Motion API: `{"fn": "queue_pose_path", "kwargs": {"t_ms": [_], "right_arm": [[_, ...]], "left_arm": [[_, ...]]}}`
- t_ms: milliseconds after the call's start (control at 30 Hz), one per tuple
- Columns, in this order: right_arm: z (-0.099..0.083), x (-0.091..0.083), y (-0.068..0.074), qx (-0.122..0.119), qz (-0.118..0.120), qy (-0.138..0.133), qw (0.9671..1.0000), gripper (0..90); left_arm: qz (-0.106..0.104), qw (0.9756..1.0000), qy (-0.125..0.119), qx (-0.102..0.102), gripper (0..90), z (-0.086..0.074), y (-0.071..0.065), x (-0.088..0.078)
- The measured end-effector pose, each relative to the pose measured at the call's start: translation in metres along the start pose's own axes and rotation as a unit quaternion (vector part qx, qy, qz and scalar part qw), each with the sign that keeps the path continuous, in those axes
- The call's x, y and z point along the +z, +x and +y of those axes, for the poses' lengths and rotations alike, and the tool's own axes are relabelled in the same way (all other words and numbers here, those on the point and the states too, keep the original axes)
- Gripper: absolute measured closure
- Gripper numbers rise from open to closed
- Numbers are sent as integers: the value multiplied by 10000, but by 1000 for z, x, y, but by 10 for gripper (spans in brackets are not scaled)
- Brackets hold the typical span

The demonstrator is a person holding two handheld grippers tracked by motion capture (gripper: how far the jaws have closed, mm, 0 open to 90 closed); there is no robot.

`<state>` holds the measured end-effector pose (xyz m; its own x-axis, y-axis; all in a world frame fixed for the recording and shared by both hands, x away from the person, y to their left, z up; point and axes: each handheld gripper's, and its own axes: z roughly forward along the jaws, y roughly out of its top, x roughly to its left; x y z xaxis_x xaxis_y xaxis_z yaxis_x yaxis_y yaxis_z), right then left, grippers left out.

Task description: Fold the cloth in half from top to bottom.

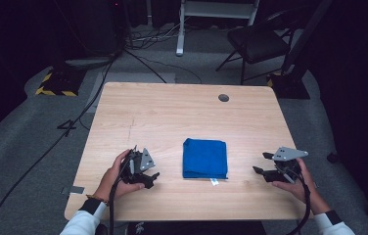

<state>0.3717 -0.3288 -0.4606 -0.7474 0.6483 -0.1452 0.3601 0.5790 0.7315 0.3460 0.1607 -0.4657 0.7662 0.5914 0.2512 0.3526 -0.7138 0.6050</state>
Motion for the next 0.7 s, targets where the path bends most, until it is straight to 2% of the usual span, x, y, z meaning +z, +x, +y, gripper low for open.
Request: {"fn": "queue_pose_path", "kwargs": {"t_ms": [433,700], "right_arm": [[-30,-15,-11,261,-185,104,9994,296],[-56,-24,-23,596,-396,150,9973,285]], "left_arm": [[129,9990,106,-410,178,-33,10,-12],[131,9974,107,-702,178,-50,18,-14]]}}
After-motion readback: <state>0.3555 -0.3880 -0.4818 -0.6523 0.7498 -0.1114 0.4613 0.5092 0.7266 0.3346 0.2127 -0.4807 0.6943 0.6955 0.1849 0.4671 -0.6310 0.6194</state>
